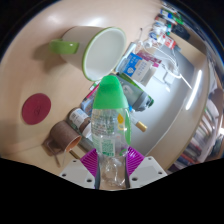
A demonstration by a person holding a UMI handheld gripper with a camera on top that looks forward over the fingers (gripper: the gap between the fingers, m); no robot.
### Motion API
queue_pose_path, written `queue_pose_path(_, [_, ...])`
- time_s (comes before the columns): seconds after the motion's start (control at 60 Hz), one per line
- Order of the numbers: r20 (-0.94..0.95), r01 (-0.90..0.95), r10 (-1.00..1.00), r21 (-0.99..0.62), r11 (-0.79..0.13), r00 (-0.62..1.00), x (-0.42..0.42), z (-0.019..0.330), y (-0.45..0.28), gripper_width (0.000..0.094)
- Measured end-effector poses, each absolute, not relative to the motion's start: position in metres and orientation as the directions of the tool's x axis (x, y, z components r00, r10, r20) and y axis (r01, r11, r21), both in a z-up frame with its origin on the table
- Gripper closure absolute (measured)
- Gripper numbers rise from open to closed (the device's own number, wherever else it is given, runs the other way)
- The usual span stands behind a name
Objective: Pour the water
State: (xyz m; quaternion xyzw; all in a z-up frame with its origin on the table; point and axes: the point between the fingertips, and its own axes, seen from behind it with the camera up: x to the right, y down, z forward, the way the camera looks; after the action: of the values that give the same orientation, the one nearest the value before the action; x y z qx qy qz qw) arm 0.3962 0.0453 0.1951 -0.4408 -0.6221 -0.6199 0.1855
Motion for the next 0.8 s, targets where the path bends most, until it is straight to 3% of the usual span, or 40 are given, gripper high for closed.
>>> queue_pose_path(0.183, [0.638, 0.654, 0.334, 0.753, -0.08, -0.694, 0.384, 0.199, 0.056, 0.0597])
queue_pose_path(0.383, [0.627, 0.643, 0.344, 0.761, -0.082, -0.699, 0.387, 0.207, 0.061, 0.0598])
queue_pose_path(0.5, [0.719, 0.73, 0.315, 0.675, -0.105, -0.619, 0.386, 0.215, 0.066, 0.0596])
queue_pose_path(0.583, [0.894, 0.88, 0.257, 0.424, -0.214, -0.368, 0.391, 0.228, 0.069, 0.0597])
queue_pose_path(0.667, [0.982, 0.937, 0.13, -0.087, -0.338, 0.138, 0.397, 0.231, 0.061, 0.0593])
queue_pose_path(0.717, [0.896, 0.846, 0.052, -0.396, -0.356, 0.441, 0.394, 0.22, 0.059, 0.0592])
queue_pose_path(0.733, [0.848, 0.797, 0.024, -0.487, -0.357, 0.529, 0.394, 0.216, 0.057, 0.0635])
queue_pose_path(0.75, [0.792, 0.739, -0.004, -0.572, -0.355, 0.611, 0.393, 0.213, 0.056, 0.0591])
queue_pose_path(0.8, [0.582, 0.532, -0.07, -0.78, -0.329, 0.81, 0.393, 0.204, 0.047, 0.0593])
